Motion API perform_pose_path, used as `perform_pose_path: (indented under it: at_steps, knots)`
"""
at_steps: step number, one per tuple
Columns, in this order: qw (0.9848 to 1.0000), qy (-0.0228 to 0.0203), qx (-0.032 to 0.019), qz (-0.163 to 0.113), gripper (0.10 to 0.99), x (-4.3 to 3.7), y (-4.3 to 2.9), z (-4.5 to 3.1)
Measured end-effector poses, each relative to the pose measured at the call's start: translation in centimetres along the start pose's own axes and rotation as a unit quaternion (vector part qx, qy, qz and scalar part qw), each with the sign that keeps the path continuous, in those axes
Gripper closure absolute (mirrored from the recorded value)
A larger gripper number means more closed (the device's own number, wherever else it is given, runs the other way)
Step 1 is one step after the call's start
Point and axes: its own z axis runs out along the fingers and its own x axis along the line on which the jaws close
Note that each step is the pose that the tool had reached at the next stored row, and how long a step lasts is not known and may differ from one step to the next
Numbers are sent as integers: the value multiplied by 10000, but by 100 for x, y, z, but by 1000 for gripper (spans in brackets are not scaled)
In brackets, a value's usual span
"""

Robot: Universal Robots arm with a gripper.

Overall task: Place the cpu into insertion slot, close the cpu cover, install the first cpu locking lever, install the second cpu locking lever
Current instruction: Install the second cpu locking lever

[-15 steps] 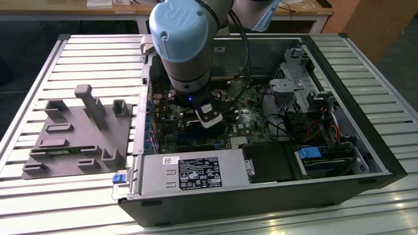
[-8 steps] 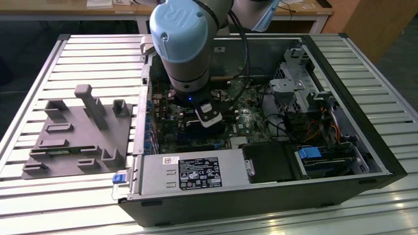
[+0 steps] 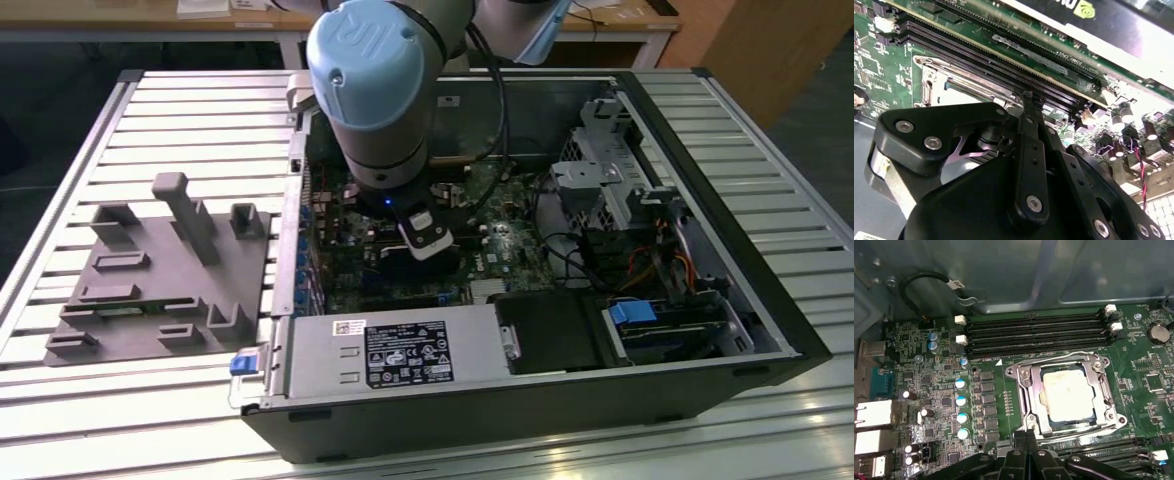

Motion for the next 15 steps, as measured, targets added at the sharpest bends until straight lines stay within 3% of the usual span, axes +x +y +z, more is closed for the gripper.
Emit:
perform_pose_path:
  at_steps: [10,15]
  knots:
    - [10000,-1,0,0,984,6,-7,32]
    - [10000,-3,0,-1,984,1,16,-34]
